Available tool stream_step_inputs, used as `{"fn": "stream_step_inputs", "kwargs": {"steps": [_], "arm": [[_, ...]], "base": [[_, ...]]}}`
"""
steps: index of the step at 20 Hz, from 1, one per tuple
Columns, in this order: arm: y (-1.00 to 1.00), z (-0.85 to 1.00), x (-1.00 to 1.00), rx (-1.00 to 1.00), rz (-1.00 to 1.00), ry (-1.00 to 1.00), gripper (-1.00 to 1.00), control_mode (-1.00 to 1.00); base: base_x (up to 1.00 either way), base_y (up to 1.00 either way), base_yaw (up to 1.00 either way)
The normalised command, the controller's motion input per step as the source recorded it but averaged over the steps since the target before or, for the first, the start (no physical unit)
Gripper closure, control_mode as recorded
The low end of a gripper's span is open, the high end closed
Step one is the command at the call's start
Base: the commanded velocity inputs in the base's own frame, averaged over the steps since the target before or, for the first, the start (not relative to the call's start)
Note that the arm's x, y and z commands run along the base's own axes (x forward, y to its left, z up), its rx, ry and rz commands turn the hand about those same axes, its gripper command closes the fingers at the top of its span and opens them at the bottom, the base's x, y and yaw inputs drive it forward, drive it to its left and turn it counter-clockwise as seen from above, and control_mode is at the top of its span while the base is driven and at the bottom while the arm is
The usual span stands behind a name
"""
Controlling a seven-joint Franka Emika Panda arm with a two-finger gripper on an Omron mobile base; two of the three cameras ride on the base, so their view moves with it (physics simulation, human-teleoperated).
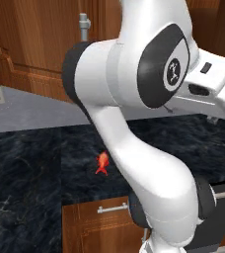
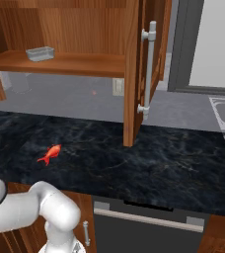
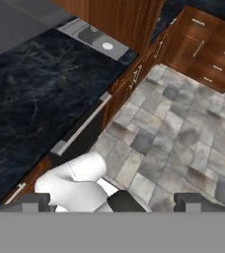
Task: Retrieve the tupperware from the cabinet, then place the raw meat into the tupperware to avoid contamination.
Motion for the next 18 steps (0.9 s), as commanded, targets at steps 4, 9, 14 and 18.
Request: {"fn": "stream_step_inputs", "kwargs": {"steps": [4,9,14,18], "arm": [[-0.26,0.15,0.07,0.34,0.16,0.18,-1.0,-1.0],[0.0,-0.08,0.67,0.37,0.26,0.05,-1.0,-1.0],[-0.12,-0.07,0.82,0.38,0.16,0.0,-1.0,-1.0],[-0.32,-0.09,0.65,0.5,0.0,-0.04,-1.0,-1.0]], "base": [[0.0,0.0,0.0],[0.0,0.0,0.0],[0.0,0.0,0.0],[0.0,0.0,0.0]]}}
